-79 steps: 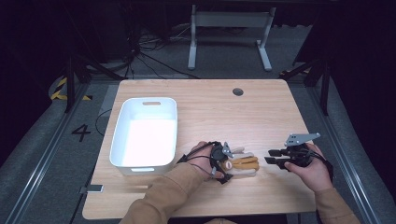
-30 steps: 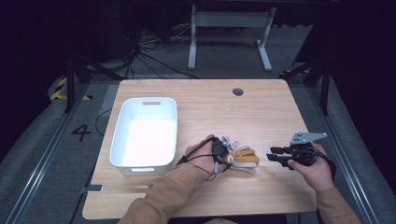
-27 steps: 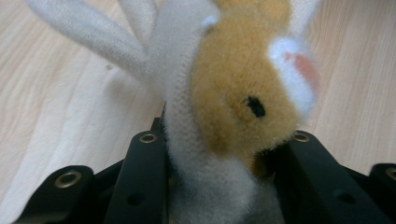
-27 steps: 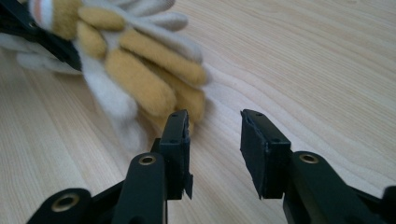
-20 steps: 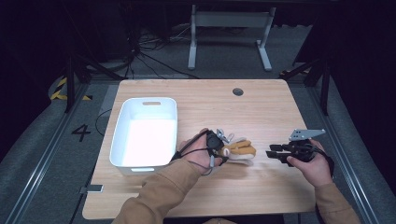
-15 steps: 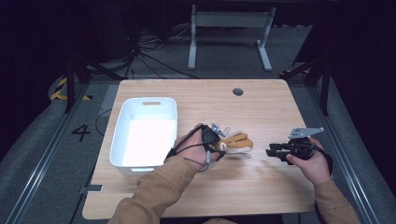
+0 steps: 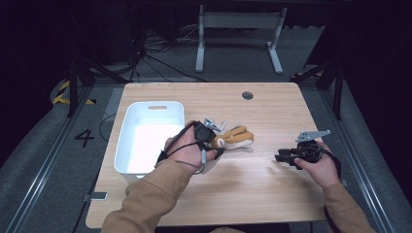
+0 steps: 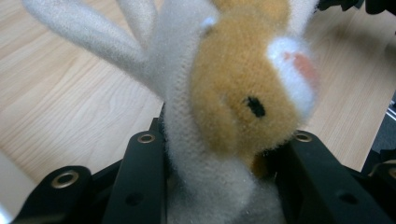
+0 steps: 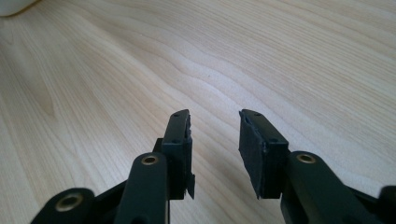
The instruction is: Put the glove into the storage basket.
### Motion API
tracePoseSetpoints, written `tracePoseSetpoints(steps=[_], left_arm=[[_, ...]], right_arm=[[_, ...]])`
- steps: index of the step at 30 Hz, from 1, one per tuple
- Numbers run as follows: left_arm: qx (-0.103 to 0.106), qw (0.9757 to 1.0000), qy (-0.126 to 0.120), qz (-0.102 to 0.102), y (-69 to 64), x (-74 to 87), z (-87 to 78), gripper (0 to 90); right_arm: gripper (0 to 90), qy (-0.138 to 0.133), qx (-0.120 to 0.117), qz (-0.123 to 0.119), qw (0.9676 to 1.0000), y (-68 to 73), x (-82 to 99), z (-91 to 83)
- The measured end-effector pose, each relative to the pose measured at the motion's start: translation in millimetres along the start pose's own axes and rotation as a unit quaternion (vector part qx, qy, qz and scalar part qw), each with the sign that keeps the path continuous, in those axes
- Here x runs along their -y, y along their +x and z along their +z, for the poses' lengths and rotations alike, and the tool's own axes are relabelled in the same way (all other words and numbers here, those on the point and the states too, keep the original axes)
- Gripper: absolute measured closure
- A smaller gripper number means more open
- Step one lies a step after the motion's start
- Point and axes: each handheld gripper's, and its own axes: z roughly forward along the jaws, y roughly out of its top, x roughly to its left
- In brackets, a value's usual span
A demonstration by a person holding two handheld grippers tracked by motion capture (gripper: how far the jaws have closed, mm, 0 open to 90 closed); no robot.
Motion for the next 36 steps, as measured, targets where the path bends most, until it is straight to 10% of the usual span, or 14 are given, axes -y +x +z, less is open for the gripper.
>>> tracePoseSetpoints(steps=[18,36], left_arm=[[-0.038,0.9975,-0.031,-0.05,23.2,10.6,-53.0,64.8],[-0.11,0.9826,-0.045,-0.143,69.9,23.6,-97.6,64.6]], right_arm=[[65.9,0.017,0.001,0.0,0.9998,-2.3,-3.4,13.9],[66.3,0.003,0.028,0.001,0.9996,-1.4,7.4,3.9]])
